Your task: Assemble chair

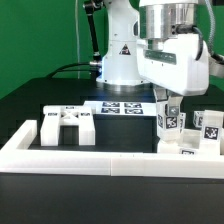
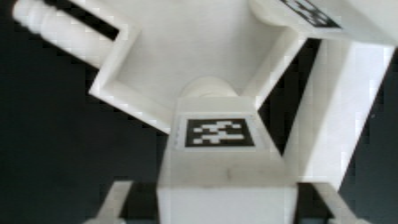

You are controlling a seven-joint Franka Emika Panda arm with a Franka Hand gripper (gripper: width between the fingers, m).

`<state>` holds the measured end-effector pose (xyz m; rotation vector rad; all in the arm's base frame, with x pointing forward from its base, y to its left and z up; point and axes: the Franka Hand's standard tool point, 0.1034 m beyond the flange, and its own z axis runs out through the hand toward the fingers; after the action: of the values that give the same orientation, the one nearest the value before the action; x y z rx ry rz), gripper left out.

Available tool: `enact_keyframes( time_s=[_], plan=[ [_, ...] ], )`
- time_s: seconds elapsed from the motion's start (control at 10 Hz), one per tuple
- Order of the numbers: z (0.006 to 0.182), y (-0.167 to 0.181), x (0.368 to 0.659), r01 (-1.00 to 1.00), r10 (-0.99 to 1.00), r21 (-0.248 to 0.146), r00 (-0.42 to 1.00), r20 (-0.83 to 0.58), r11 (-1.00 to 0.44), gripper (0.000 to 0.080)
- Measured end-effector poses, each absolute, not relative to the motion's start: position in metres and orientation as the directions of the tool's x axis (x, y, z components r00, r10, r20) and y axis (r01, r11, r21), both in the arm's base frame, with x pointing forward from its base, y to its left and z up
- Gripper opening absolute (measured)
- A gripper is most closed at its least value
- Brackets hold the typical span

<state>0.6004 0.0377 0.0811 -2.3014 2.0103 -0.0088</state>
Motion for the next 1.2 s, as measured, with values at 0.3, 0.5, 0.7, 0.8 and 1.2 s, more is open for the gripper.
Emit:
enact_keyframes(
  time_s=[0.3, 0.5, 0.7, 0.8, 1.2],
  plan=[
    [0.0807, 0.0405, 0.6011, -0.992, -0.992, -0.055, -0.109, -0.071, 0.113, 0.0291],
    [0.0807, 0.0407, 0.6011, -0.976, -0.974, -0.045, -0.210, -0.088, 0.215, 0.0291],
    [0.0807, 0.0416, 0.6016, -0.948, -0.944, -0.030, -0.312, -0.102, 0.317, 0.0291],
    [0.0807, 0.0419, 0.6017, -0.930, -0.925, -0.024, -0.363, -0.109, 0.367, 0.0291],
    [0.0806, 0.0434, 0.6025, -0.892, -0.886, -0.016, -0.447, -0.120, 0.452, 0.0408]
  ],
)
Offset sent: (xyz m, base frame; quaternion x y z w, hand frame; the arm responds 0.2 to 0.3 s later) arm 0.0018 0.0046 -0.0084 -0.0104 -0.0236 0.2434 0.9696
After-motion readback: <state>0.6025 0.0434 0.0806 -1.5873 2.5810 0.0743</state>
